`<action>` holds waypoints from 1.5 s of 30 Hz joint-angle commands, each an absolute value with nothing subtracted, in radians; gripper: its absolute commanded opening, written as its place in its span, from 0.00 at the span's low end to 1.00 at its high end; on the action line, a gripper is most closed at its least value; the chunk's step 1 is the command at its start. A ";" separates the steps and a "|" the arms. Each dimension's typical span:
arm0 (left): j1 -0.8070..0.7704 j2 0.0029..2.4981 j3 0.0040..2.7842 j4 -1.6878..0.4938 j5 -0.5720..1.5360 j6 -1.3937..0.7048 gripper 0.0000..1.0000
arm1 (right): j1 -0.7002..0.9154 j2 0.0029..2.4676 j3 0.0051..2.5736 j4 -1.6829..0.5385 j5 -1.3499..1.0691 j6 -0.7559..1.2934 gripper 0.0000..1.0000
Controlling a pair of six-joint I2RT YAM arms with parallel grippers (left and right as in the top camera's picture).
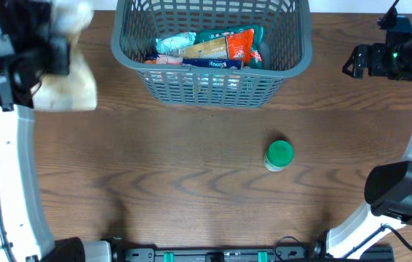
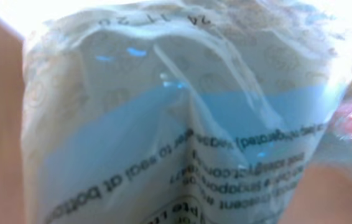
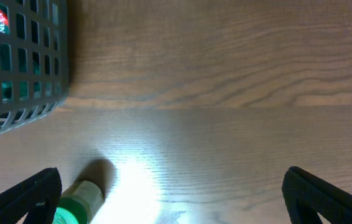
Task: Pack container
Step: 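Carry the white pouch up and release it into the basket, then retract the left arm to the left side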
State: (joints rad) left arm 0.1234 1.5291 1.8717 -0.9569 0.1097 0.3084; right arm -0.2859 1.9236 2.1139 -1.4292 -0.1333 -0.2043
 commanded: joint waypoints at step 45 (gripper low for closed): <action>-0.282 1.741 2.001 -0.710 -0.059 0.565 0.99 | -0.287 1.918 2.154 -1.274 -0.191 -0.103 0.99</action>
State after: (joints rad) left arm -0.3370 1.8599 1.9923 -0.6529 -0.0250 0.7429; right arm -0.2859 1.9236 2.1166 -1.3071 -0.1654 -0.1829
